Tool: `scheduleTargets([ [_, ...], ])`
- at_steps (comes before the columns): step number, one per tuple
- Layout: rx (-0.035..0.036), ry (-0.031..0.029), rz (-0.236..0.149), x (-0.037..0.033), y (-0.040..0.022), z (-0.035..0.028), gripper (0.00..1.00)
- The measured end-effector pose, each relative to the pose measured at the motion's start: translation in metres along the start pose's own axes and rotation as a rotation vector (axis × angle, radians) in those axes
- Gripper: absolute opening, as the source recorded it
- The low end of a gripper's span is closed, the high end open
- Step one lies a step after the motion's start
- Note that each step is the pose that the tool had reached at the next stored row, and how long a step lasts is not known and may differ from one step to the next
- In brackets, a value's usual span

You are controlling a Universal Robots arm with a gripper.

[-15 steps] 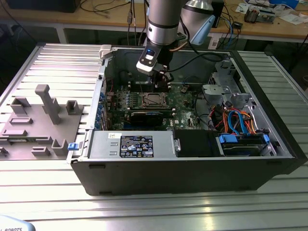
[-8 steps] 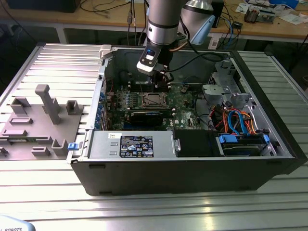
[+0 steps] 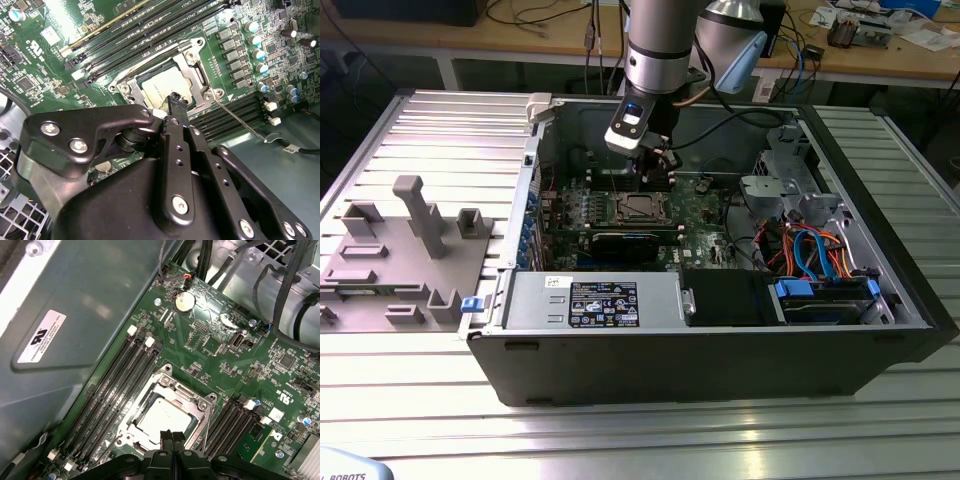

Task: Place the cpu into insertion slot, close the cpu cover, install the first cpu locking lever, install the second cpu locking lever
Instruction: 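Install the first cpu locking lever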

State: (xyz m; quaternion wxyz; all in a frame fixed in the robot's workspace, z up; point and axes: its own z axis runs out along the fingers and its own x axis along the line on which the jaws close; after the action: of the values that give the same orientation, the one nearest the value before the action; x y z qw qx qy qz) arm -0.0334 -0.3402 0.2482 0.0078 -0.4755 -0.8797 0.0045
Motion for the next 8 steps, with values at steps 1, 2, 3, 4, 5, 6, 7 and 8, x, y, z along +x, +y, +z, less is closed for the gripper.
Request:
scheduleTargets([
  [1, 0.0001, 0.0000, -0.002, 0.0000, 0.0000, 0.0000, 0.11],
  [2, 0.0001, -0.0001, -0.004, 0.0000, 0.0000, 0.0000, 0.11],
  [3, 0.0001, -0.0001, -0.007, 0.0000, 0.0000, 0.0000, 0.11],
  [4, 0.0001, -0.0002, -0.009, 0.0000, 0.0000, 0.0000, 0.11],
  [5, 0.0001, -0.0002, -0.010, 0.0000, 0.0000, 0.0000, 0.11],
  [6, 0.0002, -0.0002, -0.012, 0.0000, 0.0000, 0.0000, 0.11],
  [7, 0.0002, -0.0002, -0.013, 0.0000, 0.0000, 0.0000, 0.11],
  [8, 0.0001, -0.0002, -0.016, 0.0000, 0.0000, 0.0000, 0.11],
])
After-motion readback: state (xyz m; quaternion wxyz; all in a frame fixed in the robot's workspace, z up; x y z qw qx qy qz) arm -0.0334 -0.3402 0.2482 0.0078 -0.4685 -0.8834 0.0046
